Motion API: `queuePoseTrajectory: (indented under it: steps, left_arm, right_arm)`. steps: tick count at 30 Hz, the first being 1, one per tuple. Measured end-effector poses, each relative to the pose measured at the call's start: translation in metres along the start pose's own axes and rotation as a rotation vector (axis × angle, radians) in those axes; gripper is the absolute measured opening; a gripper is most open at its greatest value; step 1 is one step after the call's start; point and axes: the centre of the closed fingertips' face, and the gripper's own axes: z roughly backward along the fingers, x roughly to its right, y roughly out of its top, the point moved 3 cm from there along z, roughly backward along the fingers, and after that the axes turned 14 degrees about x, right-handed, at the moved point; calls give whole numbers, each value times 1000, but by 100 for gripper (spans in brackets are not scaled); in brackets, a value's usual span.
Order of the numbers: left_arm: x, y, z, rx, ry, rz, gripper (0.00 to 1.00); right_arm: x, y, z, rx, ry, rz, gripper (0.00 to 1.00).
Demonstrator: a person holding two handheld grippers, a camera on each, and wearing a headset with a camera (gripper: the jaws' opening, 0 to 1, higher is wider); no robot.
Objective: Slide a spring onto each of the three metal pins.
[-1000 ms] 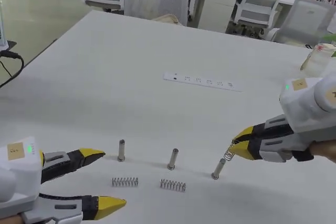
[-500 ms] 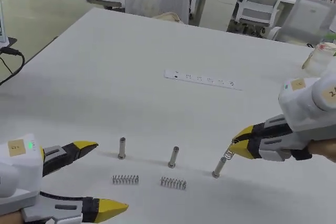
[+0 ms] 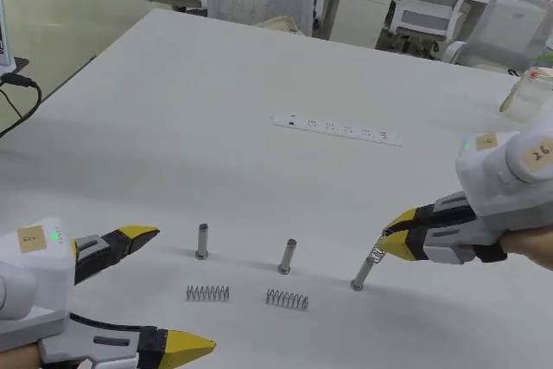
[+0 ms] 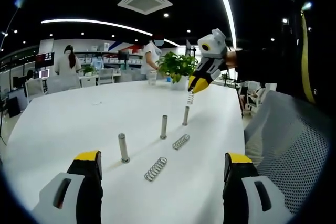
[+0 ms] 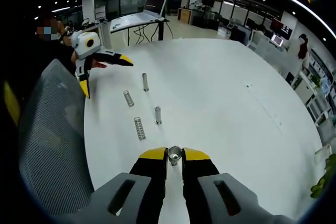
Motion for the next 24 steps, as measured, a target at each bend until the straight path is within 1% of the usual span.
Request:
queuePoseTrajectory:
  steps: [13, 24]
  left_arm:
    - [0, -1, 1, -4, 3, 4, 93]
    - [0, -1, 2, -12, -4, 5, 90]
  right_arm:
    - [2, -6, -4, -9, 4, -15, 8]
    - [2, -8, -6, -2, 6, -25, 8]
